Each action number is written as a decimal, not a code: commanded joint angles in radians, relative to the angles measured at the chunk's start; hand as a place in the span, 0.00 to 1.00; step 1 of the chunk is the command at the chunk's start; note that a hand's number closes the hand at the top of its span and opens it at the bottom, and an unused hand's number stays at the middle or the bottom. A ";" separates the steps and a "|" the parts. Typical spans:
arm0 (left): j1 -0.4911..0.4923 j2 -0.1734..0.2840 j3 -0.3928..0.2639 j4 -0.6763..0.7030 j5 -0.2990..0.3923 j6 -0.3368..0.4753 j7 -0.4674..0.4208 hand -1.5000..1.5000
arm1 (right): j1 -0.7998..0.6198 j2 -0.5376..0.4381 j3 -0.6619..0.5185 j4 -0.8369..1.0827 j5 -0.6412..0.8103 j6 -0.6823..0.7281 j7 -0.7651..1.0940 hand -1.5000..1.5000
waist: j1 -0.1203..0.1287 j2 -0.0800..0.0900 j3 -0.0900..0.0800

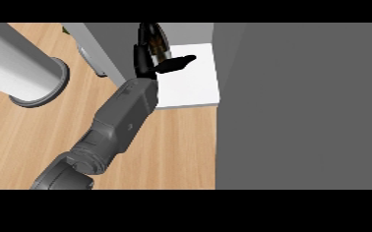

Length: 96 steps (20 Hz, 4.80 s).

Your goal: Pick up the wine, place it into the cabinet and close the cabinet

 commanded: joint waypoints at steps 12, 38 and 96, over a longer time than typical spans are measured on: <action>0.054 0.022 0.018 0.003 -0.018 -0.124 -0.069 0.00 | 0.013 -0.015 0.004 -0.066 -0.020 -0.011 0.031 0.00 | 0.013 0.003 -0.005; 0.282 0.000 -0.312 -0.319 0.273 -0.162 -0.032 0.00 | -0.072 -0.007 0.055 -0.034 0.010 -0.075 0.082 0.00 | 0.028 -0.016 -0.004; 1.349 0.589 -0.843 -1.984 0.054 0.242 0.125 0.00 | 0.200 -0.006 0.165 -0.153 -0.171 0.081 0.166 1.00 | 0.067 -0.024 -0.004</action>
